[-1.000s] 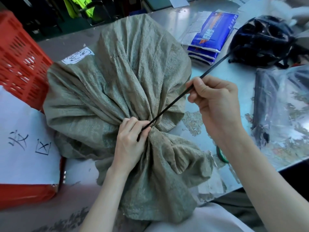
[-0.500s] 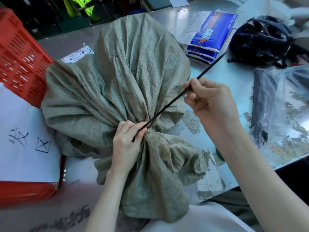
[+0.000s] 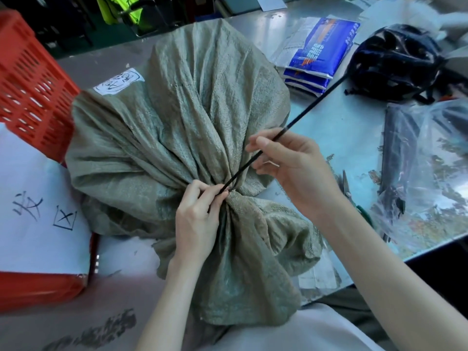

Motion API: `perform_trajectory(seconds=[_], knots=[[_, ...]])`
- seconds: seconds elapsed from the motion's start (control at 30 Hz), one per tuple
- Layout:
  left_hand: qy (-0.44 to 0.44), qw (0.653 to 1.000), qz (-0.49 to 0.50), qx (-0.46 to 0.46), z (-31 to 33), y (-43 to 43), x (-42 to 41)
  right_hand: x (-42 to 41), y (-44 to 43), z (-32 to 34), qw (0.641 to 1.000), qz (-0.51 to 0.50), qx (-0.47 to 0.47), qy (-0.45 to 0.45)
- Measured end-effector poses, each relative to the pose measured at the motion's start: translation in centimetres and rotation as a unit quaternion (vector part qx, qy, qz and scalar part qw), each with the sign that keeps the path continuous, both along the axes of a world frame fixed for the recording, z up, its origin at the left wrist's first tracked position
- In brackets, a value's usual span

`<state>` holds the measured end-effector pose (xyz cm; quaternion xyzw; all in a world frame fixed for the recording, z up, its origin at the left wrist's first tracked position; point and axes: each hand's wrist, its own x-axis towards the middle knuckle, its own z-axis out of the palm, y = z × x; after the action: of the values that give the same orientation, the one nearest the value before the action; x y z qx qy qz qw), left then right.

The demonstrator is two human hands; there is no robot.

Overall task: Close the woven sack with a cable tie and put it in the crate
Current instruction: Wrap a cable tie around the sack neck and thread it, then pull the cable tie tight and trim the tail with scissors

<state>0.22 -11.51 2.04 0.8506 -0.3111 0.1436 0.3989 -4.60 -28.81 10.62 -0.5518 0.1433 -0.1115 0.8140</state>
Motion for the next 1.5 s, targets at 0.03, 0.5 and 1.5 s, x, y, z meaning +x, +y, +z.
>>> perform_trajectory(seconds=[0.03,0.5,1.5], knots=[[-0.006,1.000,-0.001,0.008,0.0,-0.1,0.0,-0.1,0.3,-0.2,1.000,0.005,-0.010,0.003],[-0.037,0.996,-0.037,0.068,0.8,0.0,0.0,-1.2,1.7,0.6,0.992,-0.104,-0.075,0.018],[0.357,0.871,0.110,-0.318,-1.8,-0.7,-1.3,-6.7,-8.2,-11.8,0.800,-0.119,-0.459,0.367]])
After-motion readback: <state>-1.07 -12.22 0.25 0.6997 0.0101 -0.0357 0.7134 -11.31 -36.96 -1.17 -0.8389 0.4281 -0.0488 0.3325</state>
